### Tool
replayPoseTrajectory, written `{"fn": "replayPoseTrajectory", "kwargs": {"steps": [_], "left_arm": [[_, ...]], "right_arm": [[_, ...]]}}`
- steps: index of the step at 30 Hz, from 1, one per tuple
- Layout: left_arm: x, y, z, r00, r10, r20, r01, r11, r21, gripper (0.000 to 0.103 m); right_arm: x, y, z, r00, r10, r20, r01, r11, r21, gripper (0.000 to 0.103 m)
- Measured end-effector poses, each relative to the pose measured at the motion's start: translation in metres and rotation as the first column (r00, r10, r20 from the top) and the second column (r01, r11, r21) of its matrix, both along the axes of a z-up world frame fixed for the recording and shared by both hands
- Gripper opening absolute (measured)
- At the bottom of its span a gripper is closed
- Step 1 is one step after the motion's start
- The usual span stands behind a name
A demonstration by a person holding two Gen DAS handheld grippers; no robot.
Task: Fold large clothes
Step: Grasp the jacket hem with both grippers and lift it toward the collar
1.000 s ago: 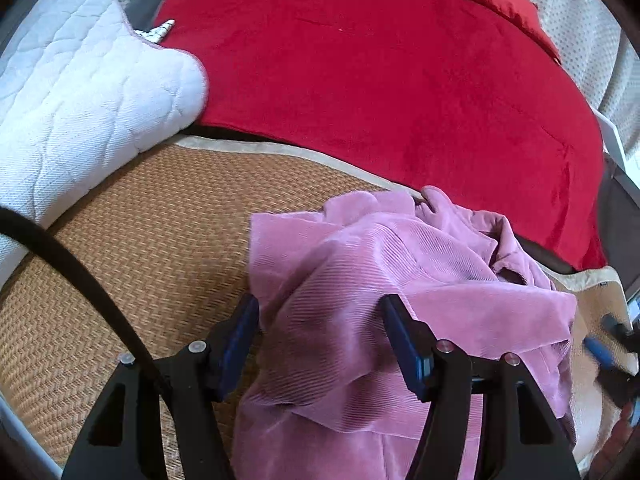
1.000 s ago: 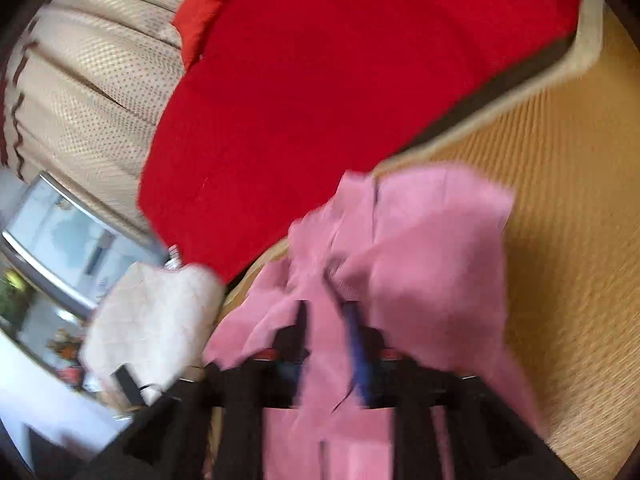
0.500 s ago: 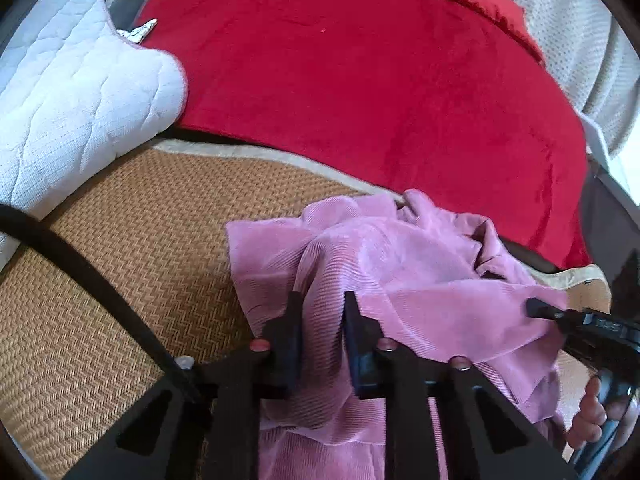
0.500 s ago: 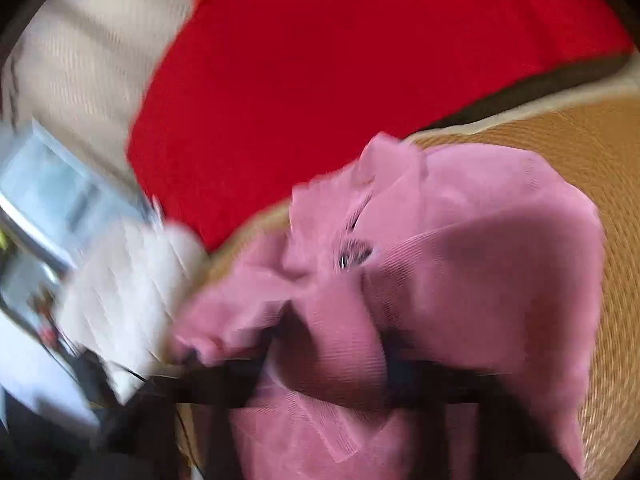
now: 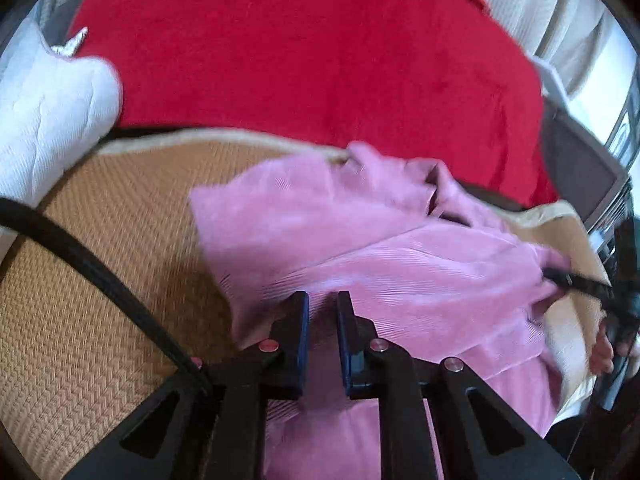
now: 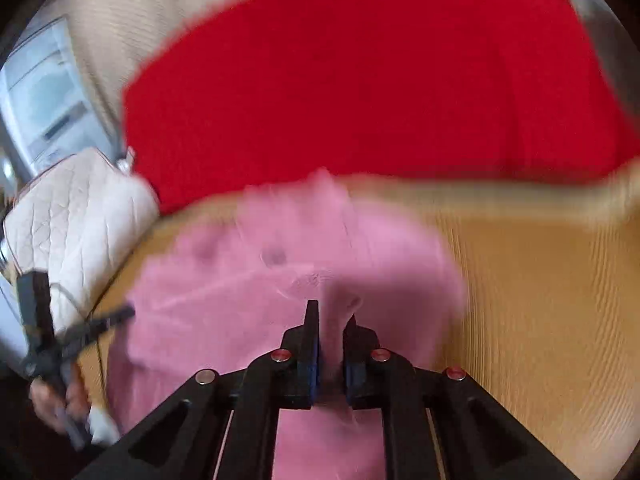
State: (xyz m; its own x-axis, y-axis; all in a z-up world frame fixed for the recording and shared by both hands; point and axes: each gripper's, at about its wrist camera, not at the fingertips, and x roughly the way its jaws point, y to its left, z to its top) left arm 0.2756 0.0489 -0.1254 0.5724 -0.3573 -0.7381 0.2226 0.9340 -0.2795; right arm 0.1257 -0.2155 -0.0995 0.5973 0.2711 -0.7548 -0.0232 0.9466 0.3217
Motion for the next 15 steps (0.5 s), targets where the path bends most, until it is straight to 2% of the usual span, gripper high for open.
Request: {"fn": "replayPoseTrajectory", "kwargs": {"steps": [1,4,6,7,8,9,11,12,13,14,15], "left_arm": [[0.0,0.004,-0.001,1.0,0.011,-0.009,-0.011,1.0,-0.006,0.013],[0.002,0.019,0.0,0.997,0.068,-0.024,-0.069,0.997,-0.033,0.013],[0.002,0.027,0.002,0.994,0.106,-0.023,-0.107,0.993,-0.059,0.013],[0.001,0.032,0.005,0.992,0.125,-0.011,-0.125,0.988,-0.088,0.013],[-0.001,0.035,0.009,0.991,0.136,0.012,-0.133,0.984,-0.121,0.014],[-0.002,0.036,0.014,0.989,0.139,0.042,-0.131,0.98,-0.147,0.015],[-0.004,0.031,0.02,0.987,0.135,0.089,-0.12,0.98,-0.16,0.021],[-0.003,0.025,0.02,0.988,0.122,0.099,-0.105,0.981,-0.165,0.029],[0.0,0.017,0.018,0.992,0.09,0.093,-0.073,0.983,-0.168,0.032],[0.004,0.013,0.015,0.994,0.068,0.085,-0.054,0.986,-0.16,0.032],[0.006,0.006,0.012,0.996,0.048,0.074,-0.038,0.99,-0.137,0.032]], "right_arm": [[-0.007,-0.009,-0.008,1.0,-0.001,-0.024,0.001,0.999,0.034,0.013],[-0.037,-0.041,-0.008,0.998,-0.067,0.009,0.066,0.993,0.102,0.016],[-0.048,-0.055,0.004,0.992,-0.116,0.054,0.107,0.984,0.145,0.026],[-0.05,-0.059,0.01,0.988,-0.136,0.077,0.123,0.98,0.155,0.046],[-0.052,-0.06,0.019,0.981,-0.157,0.112,0.138,0.977,0.163,0.077],[-0.055,-0.057,0.033,0.965,-0.184,0.187,0.149,0.972,0.184,0.085],[-0.053,-0.05,0.05,0.934,-0.198,0.297,0.145,0.971,0.191,0.084],[-0.045,-0.039,0.054,0.934,-0.188,0.303,0.139,0.974,0.177,0.083],[-0.036,-0.032,0.057,0.939,-0.168,0.299,0.122,0.979,0.165,0.08],[-0.025,-0.021,0.058,0.946,-0.135,0.295,0.099,0.986,0.134,0.07],[-0.016,-0.011,0.058,0.951,-0.11,0.289,0.089,0.993,0.083,0.065]]}}
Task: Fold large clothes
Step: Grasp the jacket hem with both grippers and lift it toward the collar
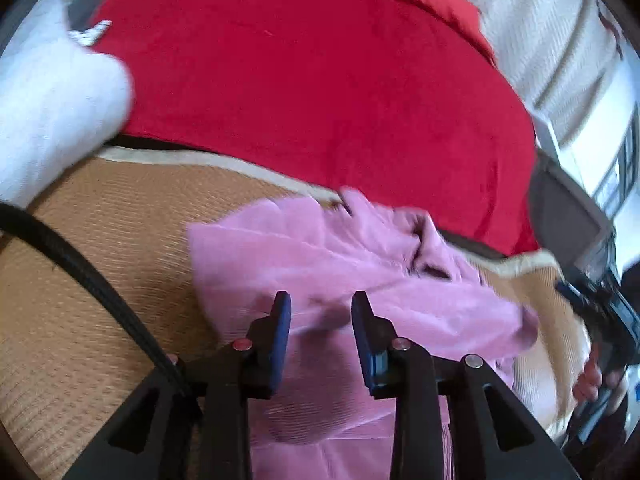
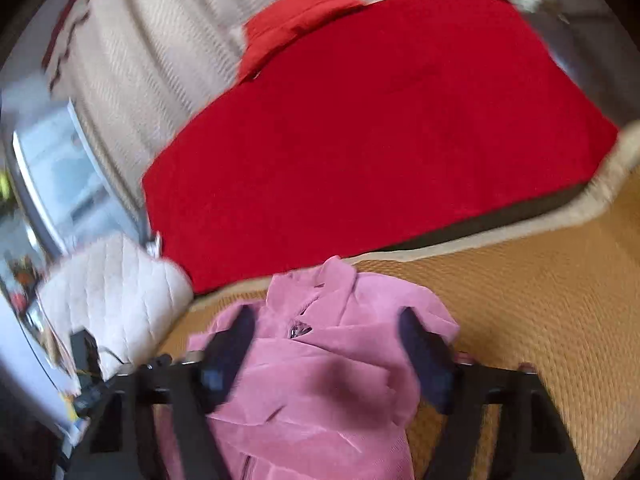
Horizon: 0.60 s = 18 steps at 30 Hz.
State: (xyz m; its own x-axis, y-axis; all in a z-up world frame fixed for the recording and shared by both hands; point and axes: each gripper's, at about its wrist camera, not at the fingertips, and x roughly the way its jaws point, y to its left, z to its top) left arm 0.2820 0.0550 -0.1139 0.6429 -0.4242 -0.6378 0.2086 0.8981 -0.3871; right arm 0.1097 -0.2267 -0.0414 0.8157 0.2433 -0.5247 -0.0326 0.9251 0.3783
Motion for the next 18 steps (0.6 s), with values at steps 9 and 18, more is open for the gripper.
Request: {"fn": "replayPoseTrajectory", "kwargs": {"steps": [9,18], "left_arm": [[-0.016,-0.018,-0.026,0.985,-0.135,-0.105,0.158,0.954,0.255,0.031],[-0.048,0.002,-0.005,0.979,-0.202,0.011,0.194,0.955,0.225,0.031]], "right_arm": [[0.002,0.051,-0.075,0.901,0.164,-0.402,-0.237,0.961,-0.141,0.036],[-0.041,0.027,-0.045,0.919,0.259,-0.298,-0.261,0.965,0.032,0.048]]}}
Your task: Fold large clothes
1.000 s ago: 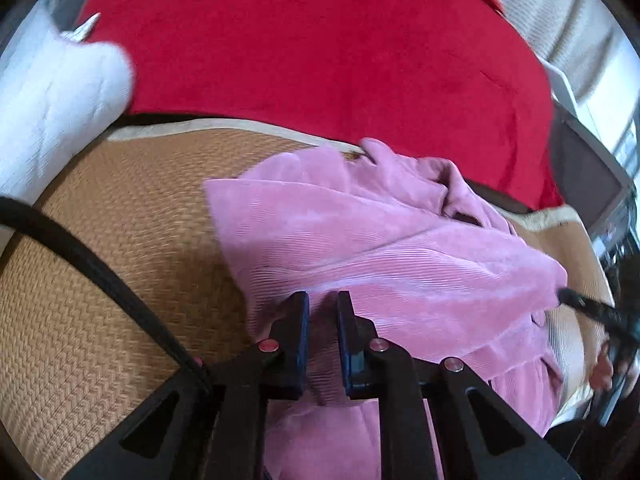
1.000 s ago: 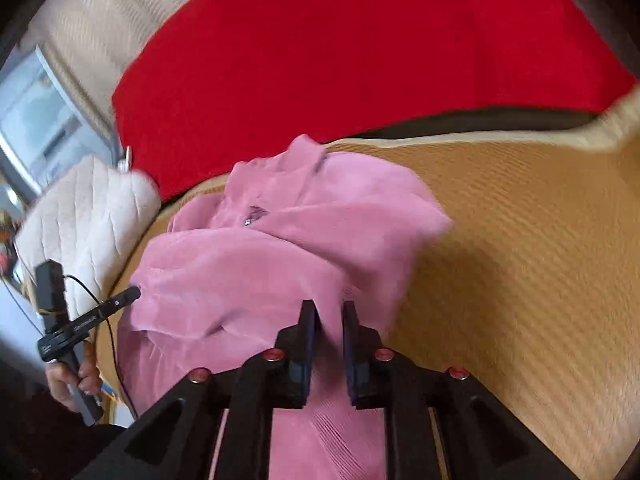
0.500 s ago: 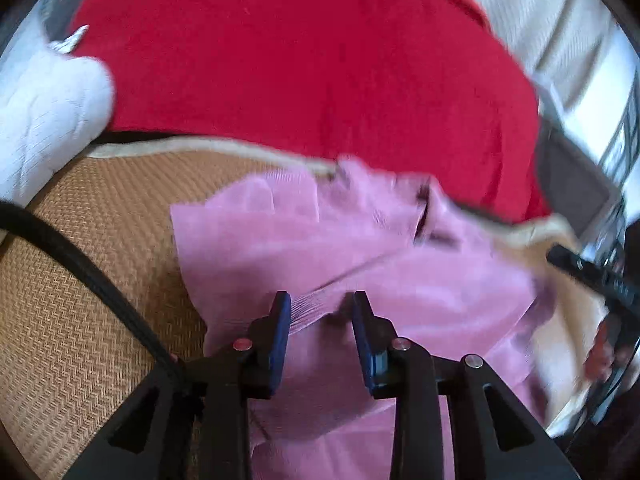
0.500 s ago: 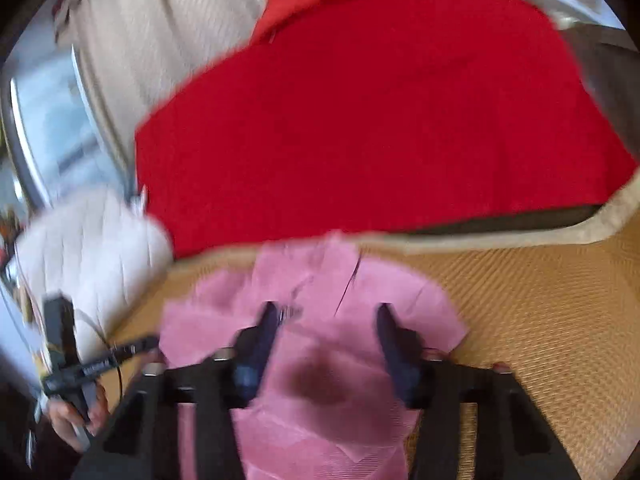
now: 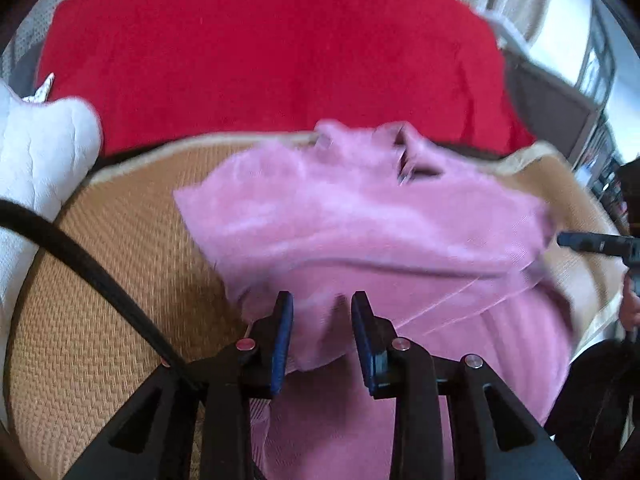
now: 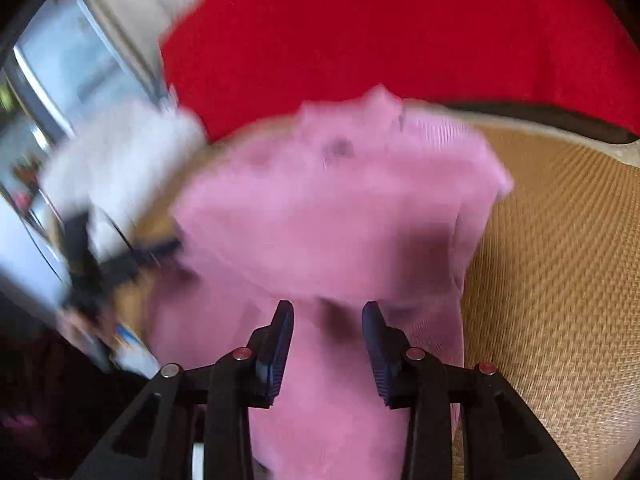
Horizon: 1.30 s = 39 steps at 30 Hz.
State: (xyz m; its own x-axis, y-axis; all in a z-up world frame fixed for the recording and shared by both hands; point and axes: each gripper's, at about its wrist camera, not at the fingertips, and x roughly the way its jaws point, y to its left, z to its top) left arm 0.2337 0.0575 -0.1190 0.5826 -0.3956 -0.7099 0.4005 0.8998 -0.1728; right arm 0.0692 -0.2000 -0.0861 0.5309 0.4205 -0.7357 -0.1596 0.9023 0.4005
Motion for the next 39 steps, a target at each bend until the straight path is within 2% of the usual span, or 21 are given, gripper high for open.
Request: {"fn": "replayPoseTrajectory", "kwargs": {"steps": [1,2,4,6,9,10,12,13,14,16,18,20,22,23,25,27,29,30,31,36,39], "left_arm": [[-0.002,0.003,0.006,1.0,0.0,0.029,0.001,0.999,-0.035,0.031],[-0.003,0.009,0.012,0.999,0.005,0.047,-0.002,0.998,-0.061,0.031],[0.001,0.012,0.016,0.998,0.024,0.061,-0.018,0.994,-0.108,0.032],[0.008,0.012,0.013,0.999,0.024,0.031,-0.02,0.992,-0.124,0.032],[0.019,-0.003,-0.002,0.999,0.014,-0.045,-0.016,0.999,-0.049,0.032],[0.021,-0.011,-0.011,0.997,0.012,-0.071,-0.013,1.0,-0.009,0.032],[0.024,-0.017,-0.022,0.994,0.012,-0.11,-0.007,0.999,0.045,0.032],[0.023,-0.018,-0.024,0.994,0.008,-0.111,-0.002,0.999,0.052,0.032],[0.023,-0.018,-0.023,0.994,0.005,-0.106,0.0,0.998,0.055,0.032],[0.022,-0.016,-0.023,0.994,0.003,-0.11,0.002,0.999,0.046,0.032],[0.023,-0.016,-0.024,0.993,-0.009,-0.118,0.014,0.999,0.042,0.032],[0.021,-0.018,-0.025,0.992,-0.029,-0.124,0.034,0.999,0.042,0.032],[0.019,-0.019,-0.024,0.992,-0.041,-0.12,0.048,0.997,0.053,0.032],[0.019,-0.019,-0.025,0.992,-0.045,-0.12,0.053,0.996,0.065,0.032],[0.016,-0.017,-0.026,0.99,-0.057,-0.13,0.066,0.996,0.063,0.032],[0.016,-0.018,-0.026,0.989,-0.067,-0.133,0.075,0.995,0.058,0.032],[0.011,-0.013,-0.024,0.989,-0.075,-0.13,0.083,0.995,0.052,0.032],[0.009,-0.01,-0.023,0.989,-0.076,-0.128,0.083,0.996,0.046,0.032],[0.007,-0.006,-0.02,0.99,-0.077,-0.121,0.081,0.996,0.028,0.032],[0.002,0.019,0.005,0.997,-0.058,-0.041,0.053,0.991,-0.12,0.033],[0.006,0.024,0.011,1.0,0.019,-0.019,-0.022,0.99,-0.139,0.053]], "right_arm": [[-0.001,-0.007,0.01,0.999,-0.029,0.038,0.028,0.999,0.02,0.075],[-0.002,-0.016,0.02,0.994,-0.072,0.087,0.069,0.997,0.032,0.084],[-0.001,-0.031,0.028,0.981,-0.132,0.141,0.127,0.991,0.041,0.084],[0.011,-0.05,0.022,0.972,-0.207,0.109,0.201,0.978,0.059,0.084],[0.032,-0.063,-0.004,0.96,-0.28,0.001,0.278,0.953,0.123,0.082],[0.042,-0.063,-0.015,0.957,-0.286,-0.042,0.289,0.946,0.144,0.076],[0.061,-0.057,-0.036,0.95,-0.275,-0.148,0.297,0.941,0.16,0.054],[0.067,-0.055,-0.043,0.947,-0.26,-0.189,0.292,0.942,0.163,0.029],[0.074,-0.047,-0.048,0.949,-0.234,-0.21,0.27,0.949,0.162,0.02],[0.078,-0.034,-0.033,0.962,-0.235,-0.137,0.252,0.96,0.121,0.009],[0.069,-0.029,-0.002,0.965,-0.263,0.011,0.259,0.957,0.128,0.009],[0.054,-0.025,0.031,0.947,-0.271,0.173,0.251,0.959,0.128,0.008],[0.036,-0.014,0.049,0.918,-0.255,0.305,0.245,0.967,0.068,0.008],[0.033,-0.009,0.046,0.912,-0.243,0.329,0.255,0.967,0.007,0.008],[0.04,-0.006,0.022,0.933,-0.23,0.277,0.271,0.955,-0.118,0.008],[0.055,-0.02,-0.02,0.961,-0.257,0.105,0.272,0.947,-0.173,0.01],[0.054,-0.046,-0.039,0.95,-0.313,-0.014,0.312,0.949,-0.045,0.013],[0.052,-0.056,-0.038,0.942,-0.333,-0.025,0.334,0.943,0.016,0.013],[0.048,-0.067,-0.031,0.933,-0.361,-0.011,0.36,0.93,0.075,0.014],[0.019,-0.08,0.014,0.899,-0.405,0.167,0.385,0.912,0.139,0.021],[0.023,-0.059,0.018,0.919,-0.338,0.203,0.32,0.94,0.117,0.027]]}}
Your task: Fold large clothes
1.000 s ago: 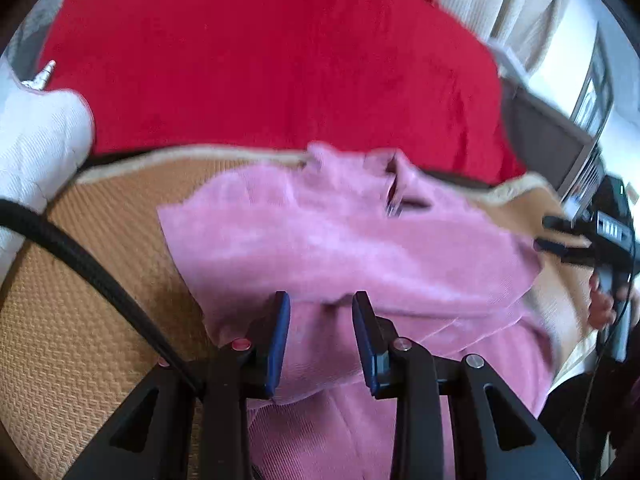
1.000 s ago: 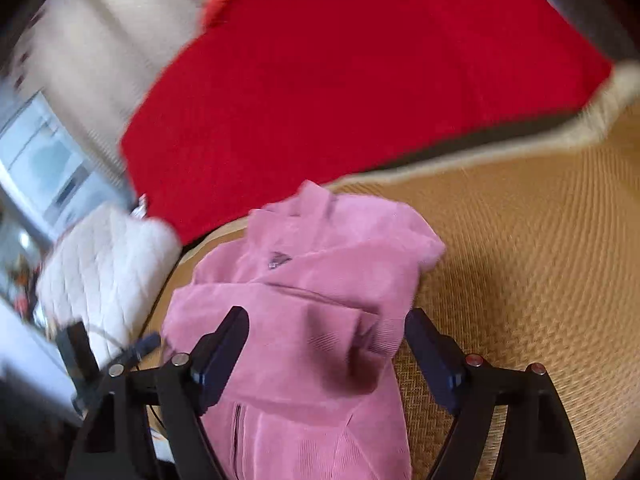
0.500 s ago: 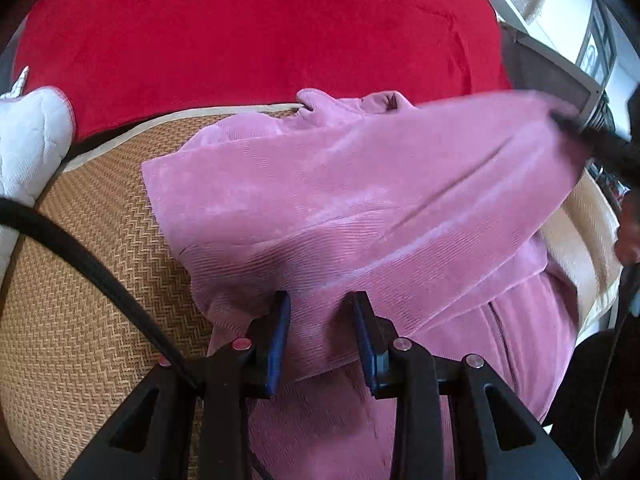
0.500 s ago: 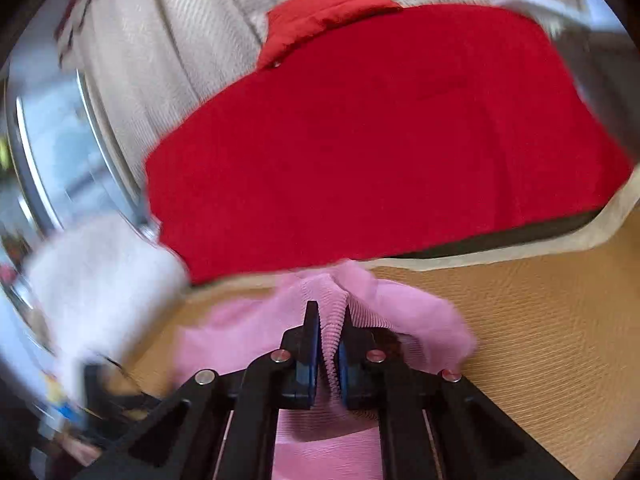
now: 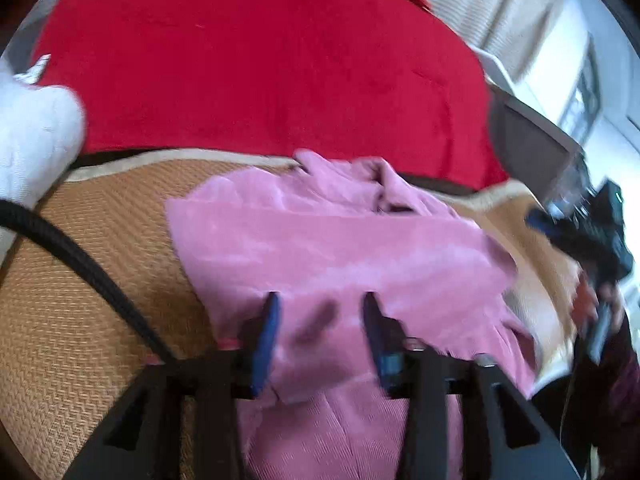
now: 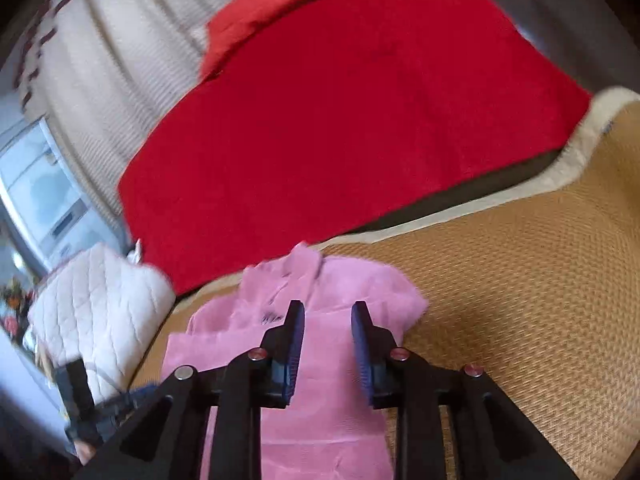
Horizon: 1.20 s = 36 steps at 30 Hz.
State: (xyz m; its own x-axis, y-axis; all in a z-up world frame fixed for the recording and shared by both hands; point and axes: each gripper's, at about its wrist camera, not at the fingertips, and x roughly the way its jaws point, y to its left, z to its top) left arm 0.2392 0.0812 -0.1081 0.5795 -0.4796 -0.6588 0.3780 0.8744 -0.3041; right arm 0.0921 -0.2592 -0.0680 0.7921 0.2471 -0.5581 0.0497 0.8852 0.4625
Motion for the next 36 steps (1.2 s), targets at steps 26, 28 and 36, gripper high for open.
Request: {"fn": "replayPoseTrajectory", "kwargs": {"steps": [26,28,36], "left_arm": [[-0.008,-0.01,-0.013,0.996,0.077,-0.048,-0.06,0.958,0.28,0.061],[-0.012,-0.006,-0.009,0.996,0.079,-0.038,-0.066,0.963,0.262,0.071],[-0.015,-0.006,-0.022,0.989,0.108,-0.1,-0.068,0.937,0.343,0.074]], "right_arm": [[0.022,0.058,-0.036,0.983,0.133,-0.127,-0.146,0.984,-0.103,0.076],[0.016,0.058,-0.034,0.988,0.121,-0.098,-0.133,0.984,-0.119,0.076],[0.018,0.071,-0.051,0.962,0.14,-0.235,-0.183,0.968,-0.174,0.075]]}}
